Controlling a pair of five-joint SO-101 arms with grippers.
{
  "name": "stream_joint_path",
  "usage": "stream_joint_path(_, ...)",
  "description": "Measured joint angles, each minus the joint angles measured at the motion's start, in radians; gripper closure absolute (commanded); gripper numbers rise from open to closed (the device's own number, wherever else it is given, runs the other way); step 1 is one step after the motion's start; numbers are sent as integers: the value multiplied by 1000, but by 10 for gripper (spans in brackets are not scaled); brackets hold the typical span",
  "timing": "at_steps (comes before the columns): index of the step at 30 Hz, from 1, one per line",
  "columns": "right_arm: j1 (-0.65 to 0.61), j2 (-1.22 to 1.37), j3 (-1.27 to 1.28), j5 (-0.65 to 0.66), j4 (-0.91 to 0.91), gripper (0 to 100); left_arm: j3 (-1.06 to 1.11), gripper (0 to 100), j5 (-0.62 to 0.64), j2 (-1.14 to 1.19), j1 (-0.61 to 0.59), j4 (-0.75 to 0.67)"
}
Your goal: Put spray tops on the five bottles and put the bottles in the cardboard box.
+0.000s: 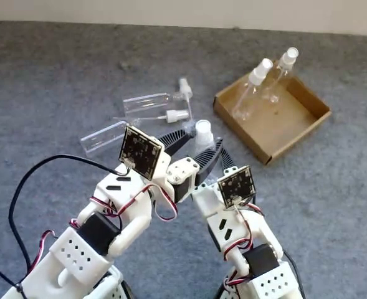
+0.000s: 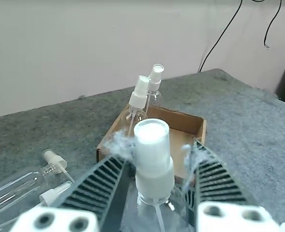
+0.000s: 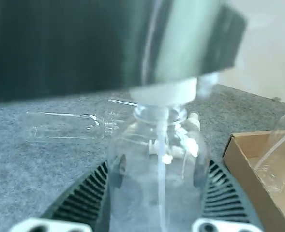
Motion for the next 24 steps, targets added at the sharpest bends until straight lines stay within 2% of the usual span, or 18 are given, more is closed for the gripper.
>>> stream_joint_path(12, 5, 0, 0, 0, 0, 838, 0, 835, -2, 0, 15, 8)
stream_joint_path(24, 3, 0, 0, 0, 0, 838, -130, 835, -2, -6, 17, 238)
